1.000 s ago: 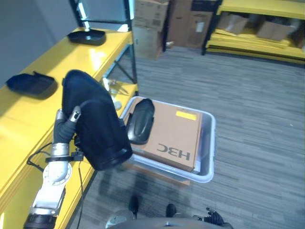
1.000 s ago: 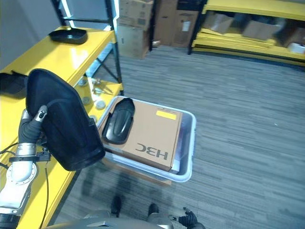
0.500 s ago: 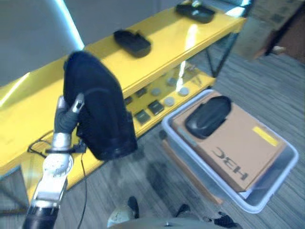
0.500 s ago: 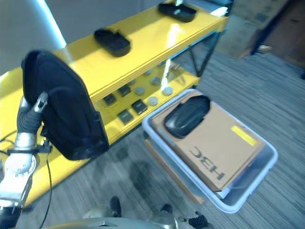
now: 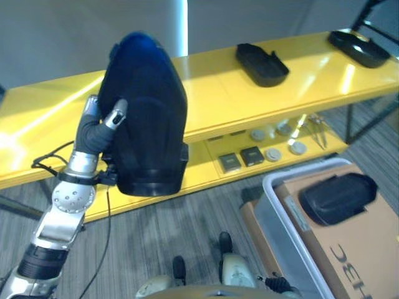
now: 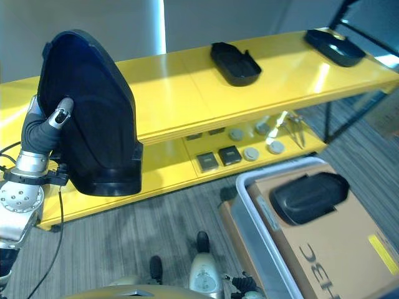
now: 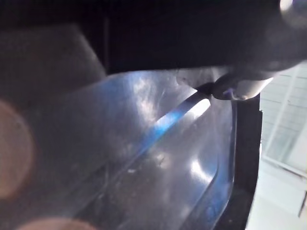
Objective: Move parts from the plastic box to the shelf.
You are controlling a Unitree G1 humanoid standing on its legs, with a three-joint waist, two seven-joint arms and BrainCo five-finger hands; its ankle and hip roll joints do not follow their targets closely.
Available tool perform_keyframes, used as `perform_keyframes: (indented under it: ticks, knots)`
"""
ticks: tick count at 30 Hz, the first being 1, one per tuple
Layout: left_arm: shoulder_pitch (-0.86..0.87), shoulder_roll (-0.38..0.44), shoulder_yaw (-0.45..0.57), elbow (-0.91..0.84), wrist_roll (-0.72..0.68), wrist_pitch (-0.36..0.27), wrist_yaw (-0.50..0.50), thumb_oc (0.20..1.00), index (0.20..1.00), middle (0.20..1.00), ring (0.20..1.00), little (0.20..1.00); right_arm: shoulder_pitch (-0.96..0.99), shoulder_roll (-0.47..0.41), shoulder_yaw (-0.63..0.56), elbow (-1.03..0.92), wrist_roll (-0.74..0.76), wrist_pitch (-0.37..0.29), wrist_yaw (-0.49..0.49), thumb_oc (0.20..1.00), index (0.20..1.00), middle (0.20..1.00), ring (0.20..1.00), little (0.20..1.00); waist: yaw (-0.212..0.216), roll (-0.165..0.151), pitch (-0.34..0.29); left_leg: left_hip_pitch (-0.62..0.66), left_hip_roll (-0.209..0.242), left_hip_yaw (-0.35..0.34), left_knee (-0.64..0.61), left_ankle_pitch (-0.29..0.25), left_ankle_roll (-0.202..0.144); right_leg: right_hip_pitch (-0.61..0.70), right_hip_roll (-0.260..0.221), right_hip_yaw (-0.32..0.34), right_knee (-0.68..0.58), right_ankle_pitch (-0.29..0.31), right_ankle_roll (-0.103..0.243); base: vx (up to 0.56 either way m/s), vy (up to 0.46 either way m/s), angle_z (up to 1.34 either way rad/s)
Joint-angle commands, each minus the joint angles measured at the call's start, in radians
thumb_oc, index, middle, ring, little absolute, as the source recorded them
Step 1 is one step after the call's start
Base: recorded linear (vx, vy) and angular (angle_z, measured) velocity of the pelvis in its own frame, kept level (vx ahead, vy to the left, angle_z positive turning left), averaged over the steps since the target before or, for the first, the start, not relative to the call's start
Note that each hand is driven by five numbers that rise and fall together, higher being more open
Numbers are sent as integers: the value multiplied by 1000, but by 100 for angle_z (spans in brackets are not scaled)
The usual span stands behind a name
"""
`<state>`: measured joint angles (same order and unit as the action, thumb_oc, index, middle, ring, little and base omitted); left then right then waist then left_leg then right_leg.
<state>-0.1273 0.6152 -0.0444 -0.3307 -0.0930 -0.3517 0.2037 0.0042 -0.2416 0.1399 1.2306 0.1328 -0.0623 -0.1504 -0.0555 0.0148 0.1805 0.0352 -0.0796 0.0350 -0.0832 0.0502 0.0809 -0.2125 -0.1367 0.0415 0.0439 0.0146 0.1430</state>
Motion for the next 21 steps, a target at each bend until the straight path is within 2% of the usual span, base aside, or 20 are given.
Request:
perform_keyframes:
  ticks: [1,2,4,5,6,8,9,10,11,12,14,15,16,17,19,21]
  knots:
    - [-69,-24,15,-35,-95,-61,-7,200,200,200,200,200,-2,-14,19,9,23,-13,10,1000,1000,1000,1000,1000,-31,15,-24,89,53,-38,-4,-116,-97,50,47,-5,-27,52,20,75,-51,96]
    - [-69,-24,15,-35,-95,-61,-7,200,200,200,200,200,-2,-14,19,9,23,-13,10,1000,1000,1000,1000,1000,-32,15,-23,89,54,-39,-4,-116,-97,51,47,-6,-28,52,20,60,-62,99]
    - [-53,-32,14,-5,-89,-46,-3,200,200,200,200,200,14,-15,5,0,27,-14,7,1000,1000,1000,1000,1000,-25,1,-36,109,61,-96,-4,-123,-115,75,26,-9,-48,75,16,243,-382,80]
    - [-36,-43,26,18,-93,-38,5,200,200,200,200,200,16,-20,3,7,30,-17,10,1000,1000,1000,1000,1000,-23,7,-56,117,85,-103,4,-127,-129,98,33,-20,-52,68,8,250,-416,76]
    - [-36,-43,26,18,-93,-38,4,200,200,200,200,200,16,-21,3,7,30,-17,10,1000,1000,1000,1000,1000,-25,8,-56,117,86,-105,4,-128,-130,100,33,-22,-53,68,8,217,-294,77]
    - [-15,-62,46,43,-115,-32,5,200,200,200,200,200,18,-34,14,16,15,-17,15,1000,1000,1000,1000,1000,-26,10,-60,88,95,-111,116,-156,-148,140,34,-40,-62,54,-6,176,-222,35]
    - [-13,-67,56,53,-122,-28,10,200,200,200,200,200,18,-44,20,15,4,-15,17,1000,1000,1000,1000,1000,-26,17,-56,69,101,-108,177,-153,-163,173,42,-54,-69,35,-18,145,-225,5]
    - [-18,-66,61,67,-118,-27,20,200,200,200,200,200,16,-55,23,9,-2,-17,17,1000,1000,1000,1000,1000,-24,17,-42,35,94,-118,243,-126,-179,193,42,-63,-75,32,-30,64,-248,19]
    - [-35,-68,69,99,-129,-25,38,200,200,200,200,200,17,-73,41,0,-31,-16,16,1000,1000,1000,1000,1000,-9,11,-5,-29,64,-165,326,-85,-194,220,37,-77,-81,22,-48,-16,-165,20]
    - [-37,-68,68,101,-130,-26,38,200,200,200,200,200,16,-73,41,-1,-31,-16,16,1000,1000,1000,1000,1000,-12,10,-5,-32,62,-169,331,-86,-194,220,35,-80,-82,21,-48,-3,-126,15]
    - [-67,-62,73,151,-147,-15,58,200,200,200,200,200,30,-80,44,-4,-50,-13,19,1000,1000,1000,1000,1000,-24,8,-2,-55,96,-133,241,-85,-193,235,22,-92,-90,12,-45,65,-44,23]
    - [-70,-61,71,155,-147,-17,58,200,200,200,200,200,30,-80,43,-4,-51,-13,19,1000,1000,1000,1000,1000,-23,8,-2,-50,96,-132,234,-82,-194,236,22,-92,-90,12,-45,77,-24,44]
    - [-102,-47,63,187,-149,-20,70,200,200,200,200,200,32,-84,42,0,-52,-10,19,1000,1000,1000,1000,1000,-23,16,-3,-49,118,-123,171,-58,-195,240,26,-94,-95,9,-43,76,18,31]
    - [-140,-17,60,228,-159,-26,90,200,200,200,200,200,22,-97,40,0,-48,-8,11,1000,1000,1000,1000,1000,-29,44,4,-79,141,-125,58,17,-197,233,39,-89,-94,-2,-39,108,27,22]
    - [-142,5,74,264,-156,-27,97,200,200,200,200,200,21,-98,36,4,-45,-14,7,1000,1000,1000,1000,1000,-37,60,0,-57,148,-126,20,18,-192,230,55,-70,-87,-16,-45,121,43,9]
    - [-145,0,75,303,-193,-27,89,200,200,200,200,200,26,-95,22,2,-38,-19,-1,1000,1000,1000,1000,1000,-53,71,-2,-33,151,-94,2,18,-191,241,56,-54,-108,-8,-42,140,84,-45]
